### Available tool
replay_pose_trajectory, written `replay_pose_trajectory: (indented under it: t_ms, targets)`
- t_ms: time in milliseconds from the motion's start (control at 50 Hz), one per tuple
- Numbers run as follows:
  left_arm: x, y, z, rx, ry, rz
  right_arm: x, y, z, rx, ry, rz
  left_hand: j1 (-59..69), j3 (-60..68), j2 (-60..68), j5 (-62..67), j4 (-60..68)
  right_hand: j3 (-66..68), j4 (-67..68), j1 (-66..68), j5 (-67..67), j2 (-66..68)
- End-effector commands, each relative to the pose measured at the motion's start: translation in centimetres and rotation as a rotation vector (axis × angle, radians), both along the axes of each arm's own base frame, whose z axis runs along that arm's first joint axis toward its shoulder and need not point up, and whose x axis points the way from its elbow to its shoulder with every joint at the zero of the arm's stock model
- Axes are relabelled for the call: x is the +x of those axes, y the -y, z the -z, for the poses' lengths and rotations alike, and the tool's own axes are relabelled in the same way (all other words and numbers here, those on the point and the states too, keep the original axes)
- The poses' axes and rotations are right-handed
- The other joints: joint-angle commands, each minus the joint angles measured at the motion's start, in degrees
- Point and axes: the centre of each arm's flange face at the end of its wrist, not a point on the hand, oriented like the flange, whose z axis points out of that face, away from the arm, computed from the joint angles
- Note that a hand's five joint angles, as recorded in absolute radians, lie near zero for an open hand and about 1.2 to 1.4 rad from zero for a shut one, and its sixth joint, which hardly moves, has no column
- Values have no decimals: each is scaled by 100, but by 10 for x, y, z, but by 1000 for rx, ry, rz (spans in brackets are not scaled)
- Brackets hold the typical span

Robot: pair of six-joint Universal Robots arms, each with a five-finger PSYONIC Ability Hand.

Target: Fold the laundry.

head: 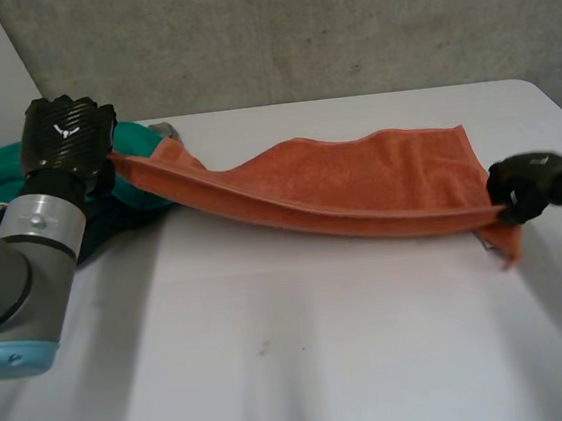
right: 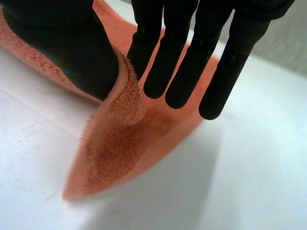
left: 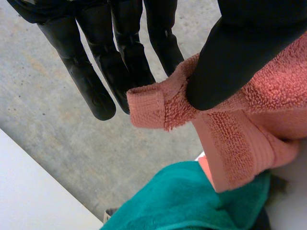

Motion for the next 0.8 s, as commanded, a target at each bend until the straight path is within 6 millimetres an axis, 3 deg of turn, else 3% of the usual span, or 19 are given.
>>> replay_pose_trajectory:
  t_ms: [20, 140, 220, 240, 300, 360, 400, 460, 540, 580, 620, 640, 680, 720, 760, 800]
  targets:
    - [13, -42, -25, 143, 56, -1, -24, -45, -83, -137, -343, -102, 1480, 1151, 1125, 1387, 1104, 1208, 1147, 1483, 1407, 1239]
    - [27, -87, -30, 321, 210, 3, -22, -87, -108, -148, -556, -238, 1480, 1151, 1125, 1387, 1104, 1208, 1147, 1483, 1407, 1239]
    - [31, -102, -13, 429, 351, 28, -18, -99, -102, -128, -581, -281, 1480, 1151, 1125, 1387, 1104, 1208, 1147, 1483, 1407, 1239]
    - [29, -102, -9, 425, 375, 35, -17, -102, -92, -93, -576, -299, 1480, 1151, 1125, 1387, 1104, 1208, 1147, 1483, 1407, 1239]
    - [26, -93, 5, 434, 403, 41, -17, -103, -71, -24, -574, -325, 1480, 1151, 1125, 1387, 1104, 1208, 1147, 1483, 1407, 1239]
    - [20, -67, 33, 465, 426, 34, -20, -93, -48, 48, -579, -335, 1480, 1151, 1125, 1387, 1104, 1208, 1147, 1483, 1407, 1239]
    - [15, -45, 47, 465, 424, 31, -23, -78, -33, 80, -615, -326, 1480, 1151, 1125, 1387, 1104, 1208, 1147, 1483, 1407, 1239]
    - [6, -18, 49, 433, 416, 22, -24, -54, -32, 48, -685, -266, 1480, 1151, 1125, 1387, 1104, 1208, 1147, 1483, 1407, 1239]
    - [-9, 29, 30, 311, 385, -13, -13, -17, -55, -140, -752, -170, 1480, 1151, 1125, 1387, 1104, 1208, 1147, 1483, 1407, 1239]
    - [-15, 61, 1, 184, 338, -59, -3, -3, -70, -252, -738, -128, 1480, 1151, 1125, 1387, 1104, 1208, 1147, 1483, 1407, 1239]
    - [-19, 82, -24, 71, 284, -89, 10, 20, -104, -473, -674, -39, 1480, 1151, 1125, 1387, 1104, 1208, 1147, 1483, 1407, 1239]
    - [-25, 96, -52, -69, 232, -106, 14, 27, -116, -550, -642, -7, 1480, 1151, 1125, 1387, 1104, 1208, 1147, 1483, 1407, 1239]
    - [-30, 105, -84, -225, 171, -122, 23, 41, -154, -781, -521, 83, 1480, 1151, 1125, 1387, 1104, 1208, 1147, 1483, 1407, 1239]
    - [-31, 112, -122, -443, 81, -155, 24, 49, -174, -924, -443, 137, 1480, 1151, 1125, 1387, 1104, 1208, 1147, 1483, 1407, 1239]
    - [-30, 114, -137, -557, 25, -173, 22, 53, -202, -1121, -336, 199, 1480, 1151, 1125, 1387, 1104, 1208, 1147, 1483, 1407, 1239]
    - [-31, 114, -149, -667, -36, -193, 21, 52, -213, -1205, -290, 221, 1480, 1151, 1125, 1387, 1104, 1208, 1147, 1483, 1407, 1239]
